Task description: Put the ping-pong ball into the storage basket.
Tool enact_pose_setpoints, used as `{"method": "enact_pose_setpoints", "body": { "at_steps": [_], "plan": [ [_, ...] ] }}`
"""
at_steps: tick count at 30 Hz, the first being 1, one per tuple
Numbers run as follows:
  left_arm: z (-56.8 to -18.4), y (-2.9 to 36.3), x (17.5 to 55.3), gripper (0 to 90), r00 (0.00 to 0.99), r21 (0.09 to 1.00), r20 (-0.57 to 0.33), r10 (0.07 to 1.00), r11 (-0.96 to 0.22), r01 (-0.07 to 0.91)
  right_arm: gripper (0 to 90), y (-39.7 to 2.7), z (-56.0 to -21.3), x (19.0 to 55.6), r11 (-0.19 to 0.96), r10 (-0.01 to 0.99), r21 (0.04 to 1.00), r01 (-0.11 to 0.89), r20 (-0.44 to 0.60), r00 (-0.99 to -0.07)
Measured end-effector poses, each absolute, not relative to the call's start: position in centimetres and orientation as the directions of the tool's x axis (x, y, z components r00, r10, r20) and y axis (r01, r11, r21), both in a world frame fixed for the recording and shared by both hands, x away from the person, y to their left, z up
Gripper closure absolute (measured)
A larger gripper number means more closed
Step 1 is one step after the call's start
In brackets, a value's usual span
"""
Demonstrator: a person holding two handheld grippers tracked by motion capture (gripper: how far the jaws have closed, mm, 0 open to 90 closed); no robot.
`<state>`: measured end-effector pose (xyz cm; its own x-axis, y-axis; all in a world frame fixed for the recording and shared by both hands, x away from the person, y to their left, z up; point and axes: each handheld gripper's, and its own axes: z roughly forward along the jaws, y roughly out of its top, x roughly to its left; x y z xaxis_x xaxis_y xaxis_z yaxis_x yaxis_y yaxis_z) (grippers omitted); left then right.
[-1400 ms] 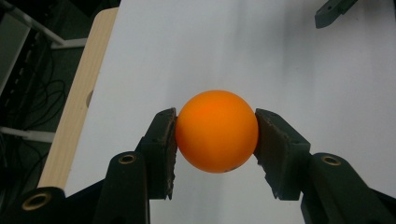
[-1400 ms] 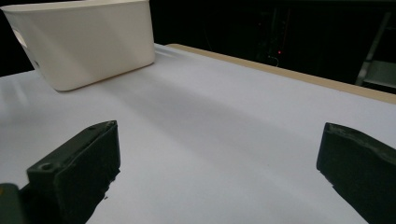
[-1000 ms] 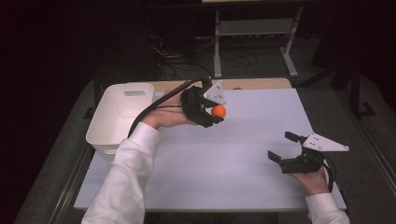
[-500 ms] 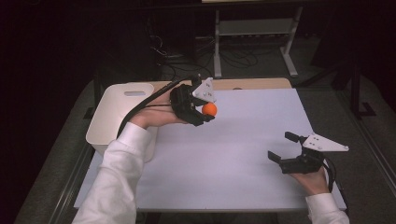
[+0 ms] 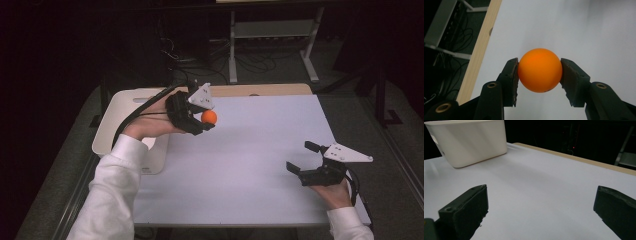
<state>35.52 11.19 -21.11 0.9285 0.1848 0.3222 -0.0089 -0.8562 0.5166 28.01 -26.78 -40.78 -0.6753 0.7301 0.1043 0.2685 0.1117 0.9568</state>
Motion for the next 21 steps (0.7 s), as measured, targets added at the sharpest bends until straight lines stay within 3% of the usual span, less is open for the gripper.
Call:
{"method": "enact_pose_setpoints", "body": {
  "at_steps": [21],
  "plan": [
    [-18.9, 15.5, 35.6, 50.5, 0.962, 0.539, 0.250, 0.113, -0.841, -0.041, 0.0, -26.7, -40.7, 27.9, 0.112, 0.732, 0.956, 0.271, 0.105, -0.673]
  ]
}}
